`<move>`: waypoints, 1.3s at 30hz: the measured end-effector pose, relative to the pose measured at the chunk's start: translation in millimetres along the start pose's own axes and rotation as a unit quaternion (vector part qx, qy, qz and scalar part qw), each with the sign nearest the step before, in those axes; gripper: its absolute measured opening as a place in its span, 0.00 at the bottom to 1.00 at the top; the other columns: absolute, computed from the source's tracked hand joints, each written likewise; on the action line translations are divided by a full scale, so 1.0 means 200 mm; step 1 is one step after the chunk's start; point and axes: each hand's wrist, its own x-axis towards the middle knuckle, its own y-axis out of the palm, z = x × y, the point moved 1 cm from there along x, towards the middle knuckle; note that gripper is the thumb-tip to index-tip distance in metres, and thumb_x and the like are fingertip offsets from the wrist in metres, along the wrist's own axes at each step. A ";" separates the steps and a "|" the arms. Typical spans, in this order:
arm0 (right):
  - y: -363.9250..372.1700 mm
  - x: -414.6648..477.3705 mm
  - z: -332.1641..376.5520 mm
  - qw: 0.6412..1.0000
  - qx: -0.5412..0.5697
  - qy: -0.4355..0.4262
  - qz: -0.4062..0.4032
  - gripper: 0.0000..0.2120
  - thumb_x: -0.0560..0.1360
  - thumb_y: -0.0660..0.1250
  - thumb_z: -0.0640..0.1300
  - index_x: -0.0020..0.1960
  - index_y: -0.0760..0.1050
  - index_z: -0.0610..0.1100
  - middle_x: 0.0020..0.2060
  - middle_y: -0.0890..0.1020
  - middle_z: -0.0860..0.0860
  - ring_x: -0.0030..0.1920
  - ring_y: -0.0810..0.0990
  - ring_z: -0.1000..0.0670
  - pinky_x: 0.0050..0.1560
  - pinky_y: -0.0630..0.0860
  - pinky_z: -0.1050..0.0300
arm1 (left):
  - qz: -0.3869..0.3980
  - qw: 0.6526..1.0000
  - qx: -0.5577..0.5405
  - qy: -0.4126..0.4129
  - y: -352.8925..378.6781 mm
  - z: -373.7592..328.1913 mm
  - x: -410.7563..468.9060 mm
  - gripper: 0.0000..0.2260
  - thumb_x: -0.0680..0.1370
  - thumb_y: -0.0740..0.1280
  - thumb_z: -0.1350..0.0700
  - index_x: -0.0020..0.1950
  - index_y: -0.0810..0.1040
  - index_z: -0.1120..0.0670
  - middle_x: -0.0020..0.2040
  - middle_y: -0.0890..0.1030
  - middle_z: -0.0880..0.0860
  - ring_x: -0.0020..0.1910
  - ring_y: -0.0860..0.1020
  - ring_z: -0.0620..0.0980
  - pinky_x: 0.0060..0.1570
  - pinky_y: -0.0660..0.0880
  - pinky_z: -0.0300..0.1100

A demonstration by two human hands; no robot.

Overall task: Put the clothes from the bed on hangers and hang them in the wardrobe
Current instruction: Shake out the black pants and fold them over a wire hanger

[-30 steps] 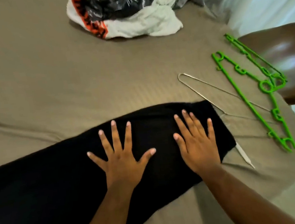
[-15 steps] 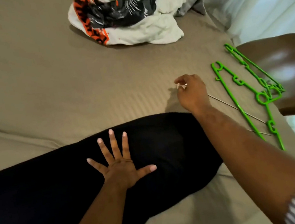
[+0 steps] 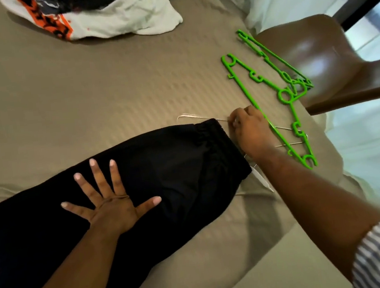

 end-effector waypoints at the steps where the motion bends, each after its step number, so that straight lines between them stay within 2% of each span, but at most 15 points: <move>1: 0.00 -0.02 0.02 1.000 0.002 -0.006 -0.004 0.07 0.77 0.64 0.41 0.53 0.78 0.46 0.48 0.77 0.42 0.51 0.77 0.38 0.53 0.76 0.46 | 0.000 1.000 0.002 0.001 0.00 -0.01 -0.01 0.62 0.53 0.46 0.14 0.68 0.14 0.46 0.65 0.11 0.53 0.68 0.17 0.64 0.66 0.35 0.78; 7: 0.00 -0.09 0.01 0.999 0.035 -0.015 0.008 0.08 0.76 0.62 0.44 0.53 0.77 0.47 0.47 0.78 0.44 0.48 0.79 0.37 0.46 0.78 0.42 | -0.005 1.000 0.010 -0.002 0.00 -0.03 -0.02 0.62 0.53 0.47 0.14 0.68 0.14 0.45 0.66 0.12 0.52 0.69 0.17 0.63 0.65 0.34 0.77; 11: 0.01 -0.13 -0.03 0.999 0.027 -0.035 -0.005 0.16 0.75 0.54 0.49 0.52 0.79 0.46 0.46 0.79 0.45 0.48 0.77 0.38 0.48 0.74 0.43 | -0.004 1.000 0.009 0.001 0.01 -0.03 -0.01 0.62 0.52 0.47 0.14 0.68 0.15 0.45 0.66 0.12 0.52 0.69 0.17 0.63 0.64 0.33 0.76; 13: 0.01 -0.11 -0.08 0.999 0.035 -0.009 -0.037 0.18 0.75 0.52 0.49 0.50 0.79 0.45 0.45 0.80 0.44 0.48 0.76 0.38 0.48 0.73 0.45 | -0.004 1.000 0.007 0.005 0.02 -0.03 -0.02 0.62 0.53 0.47 0.14 0.69 0.15 0.45 0.66 0.12 0.52 0.69 0.17 0.63 0.64 0.33 0.76; 16: -0.05 -0.02 -0.14 0.983 0.154 0.081 -0.061 0.12 0.79 0.56 0.44 0.52 0.78 0.43 0.43 0.84 0.43 0.47 0.81 0.38 0.47 0.74 0.49 | -0.007 1.000 0.006 0.007 0.02 -0.03 -0.02 0.62 0.53 0.46 0.14 0.68 0.14 0.46 0.66 0.12 0.52 0.69 0.18 0.64 0.65 0.34 0.77; 18: -0.09 0.05 -0.16 0.975 0.190 0.099 -0.059 0.09 0.80 0.58 0.40 0.54 0.77 0.44 0.40 0.84 0.48 0.45 0.82 0.41 0.47 0.73 0.52 | -0.010 1.000 0.003 0.009 0.01 -0.02 -0.02 0.61 0.53 0.46 0.14 0.68 0.14 0.46 0.66 0.12 0.52 0.69 0.18 0.64 0.65 0.34 0.77; 21: -0.15 0.14 -0.12 0.968 0.234 0.067 -0.058 0.11 0.79 0.57 0.40 0.51 0.77 0.51 0.35 0.79 0.58 0.38 0.77 0.53 0.45 0.73 0.53 | -0.020 1.000 -0.001 0.011 0.01 -0.02 -0.01 0.61 0.53 0.45 0.14 0.67 0.14 0.45 0.66 0.12 0.52 0.69 0.18 0.64 0.65 0.35 0.77; 24: -0.21 0.19 -0.04 0.958 0.273 0.055 -0.062 0.13 0.79 0.57 0.40 0.47 0.76 0.55 0.32 0.77 0.59 0.32 0.73 0.60 0.39 0.70 0.60 | -0.031 0.999 -0.004 0.013 0.02 -0.02 0.00 0.61 0.53 0.45 0.14 0.68 0.14 0.46 0.66 0.12 0.53 0.69 0.18 0.64 0.65 0.35 0.78; 26: -0.26 0.19 0.03 0.954 0.290 0.037 -0.065 0.12 0.81 0.58 0.38 0.49 0.77 0.50 0.31 0.76 0.57 0.30 0.72 0.61 0.37 0.68 0.65 | -0.036 0.999 -0.005 0.013 0.02 -0.02 0.00 0.61 0.53 0.45 0.14 0.67 0.14 0.46 0.66 0.12 0.53 0.69 0.18 0.65 0.65 0.35 0.77; 30: -0.45 0.16 0.15 0.952 0.285 -0.017 -0.110 0.11 0.80 0.59 0.38 0.51 0.80 0.45 0.31 0.77 0.58 0.32 0.73 0.62 0.40 0.69 0.62 | -0.058 0.998 -0.013 0.028 0.03 0.00 0.01 0.61 0.55 0.47 0.14 0.68 0.14 0.45 0.67 0.12 0.52 0.70 0.19 0.64 0.63 0.32 0.77; 34: -0.73 0.03 0.32 0.943 0.278 -0.062 -0.172 0.10 0.81 0.60 0.39 0.52 0.80 0.41 0.34 0.79 0.56 0.32 0.76 0.60 0.40 0.71 0.65 | -0.070 0.996 -0.031 0.048 0.05 0.03 0.01 0.61 0.57 0.49 0.14 0.69 0.15 0.44 0.68 0.13 0.51 0.70 0.19 0.63 0.63 0.32 0.77; 35: -0.76 -0.02 0.37 0.938 0.297 -0.068 -0.166 0.09 0.81 0.61 0.40 0.52 0.81 0.41 0.34 0.81 0.54 0.31 0.76 0.58 0.38 0.73 0.63 | -0.072 0.995 -0.034 0.052 0.06 0.03 0.01 0.61 0.57 0.50 0.14 0.70 0.16 0.44 0.68 0.13 0.51 0.70 0.19 0.63 0.63 0.32 0.77; 37: -0.75 -0.15 0.51 0.929 0.348 -0.073 -0.102 0.07 0.81 0.63 0.41 0.53 0.81 0.44 0.35 0.82 0.52 0.26 0.75 0.53 0.32 0.72 0.57 | -0.088 0.991 -0.066 0.076 0.05 0.04 -0.01 0.61 0.58 0.51 0.15 0.73 0.20 0.43 0.71 0.16 0.50 0.71 0.19 0.62 0.64 0.31 0.76; 39: -0.65 -0.32 0.65 0.928 0.357 -0.093 -0.044 0.07 0.81 0.64 0.39 0.53 0.81 0.45 0.35 0.82 0.52 0.27 0.76 0.57 0.35 0.70 0.60 | -0.101 0.973 -0.163 0.127 0.02 0.03 -0.06 0.59 0.60 0.54 0.16 0.79 0.30 0.43 0.78 0.24 0.49 0.76 0.24 0.57 0.68 0.32 0.72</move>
